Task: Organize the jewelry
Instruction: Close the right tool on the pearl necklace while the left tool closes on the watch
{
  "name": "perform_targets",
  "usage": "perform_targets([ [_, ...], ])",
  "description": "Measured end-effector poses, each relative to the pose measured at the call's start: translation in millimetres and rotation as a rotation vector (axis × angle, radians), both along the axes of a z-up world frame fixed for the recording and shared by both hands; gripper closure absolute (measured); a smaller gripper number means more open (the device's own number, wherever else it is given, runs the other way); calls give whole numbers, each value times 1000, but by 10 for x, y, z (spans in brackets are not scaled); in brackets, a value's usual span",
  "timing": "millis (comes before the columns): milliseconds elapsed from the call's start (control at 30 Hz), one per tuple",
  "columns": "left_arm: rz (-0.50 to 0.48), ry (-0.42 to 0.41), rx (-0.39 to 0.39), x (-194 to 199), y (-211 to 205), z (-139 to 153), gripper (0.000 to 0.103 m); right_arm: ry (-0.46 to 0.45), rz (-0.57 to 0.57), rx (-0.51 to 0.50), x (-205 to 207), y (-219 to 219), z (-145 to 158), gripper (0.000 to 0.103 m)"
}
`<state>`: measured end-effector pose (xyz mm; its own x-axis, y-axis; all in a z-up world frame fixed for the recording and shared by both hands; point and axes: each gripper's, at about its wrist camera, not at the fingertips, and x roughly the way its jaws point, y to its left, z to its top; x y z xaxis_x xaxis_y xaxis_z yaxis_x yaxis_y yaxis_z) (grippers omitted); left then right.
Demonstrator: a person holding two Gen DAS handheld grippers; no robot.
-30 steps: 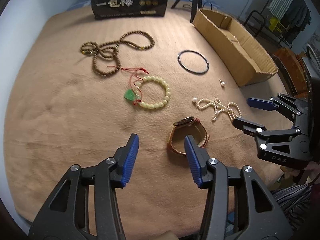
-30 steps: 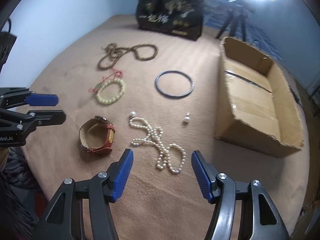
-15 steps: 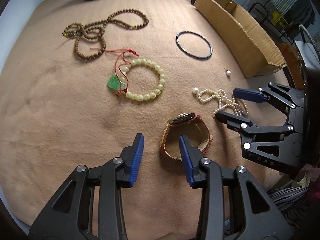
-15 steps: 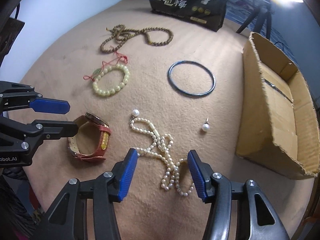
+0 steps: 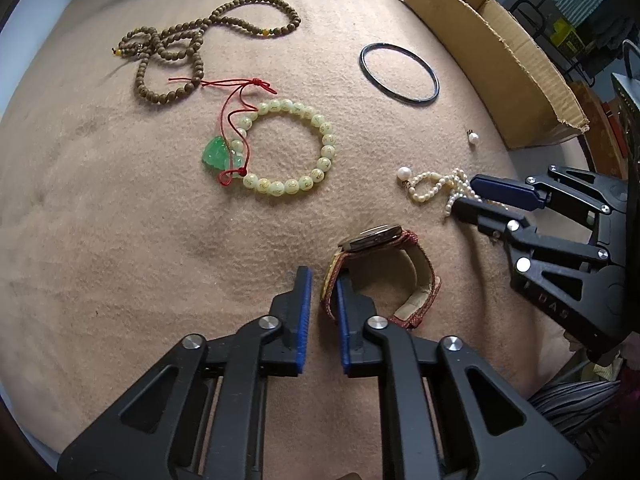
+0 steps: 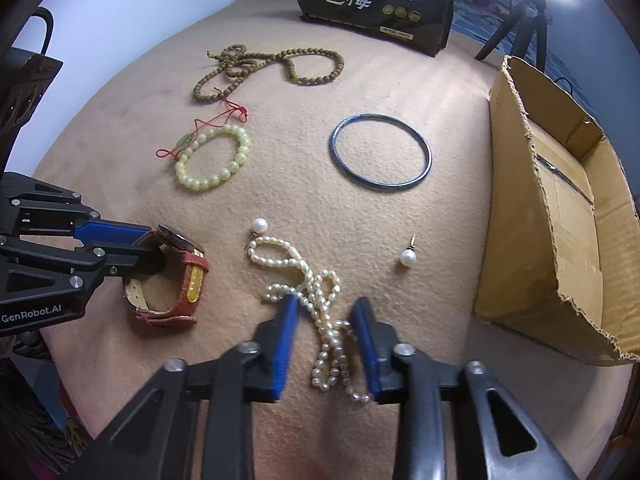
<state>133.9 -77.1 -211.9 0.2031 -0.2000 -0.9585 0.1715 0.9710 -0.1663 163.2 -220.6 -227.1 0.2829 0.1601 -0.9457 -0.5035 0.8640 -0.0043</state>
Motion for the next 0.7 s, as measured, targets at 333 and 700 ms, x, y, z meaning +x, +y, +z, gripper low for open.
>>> perform_targets([
  [333, 10, -46, 22, 14, 16, 108, 98, -20, -12, 8, 4, -5, 123, 99],
  [700, 14, -154, 12, 8, -24, 425, 98, -87, -72, 119, 23, -132, 584, 102],
])
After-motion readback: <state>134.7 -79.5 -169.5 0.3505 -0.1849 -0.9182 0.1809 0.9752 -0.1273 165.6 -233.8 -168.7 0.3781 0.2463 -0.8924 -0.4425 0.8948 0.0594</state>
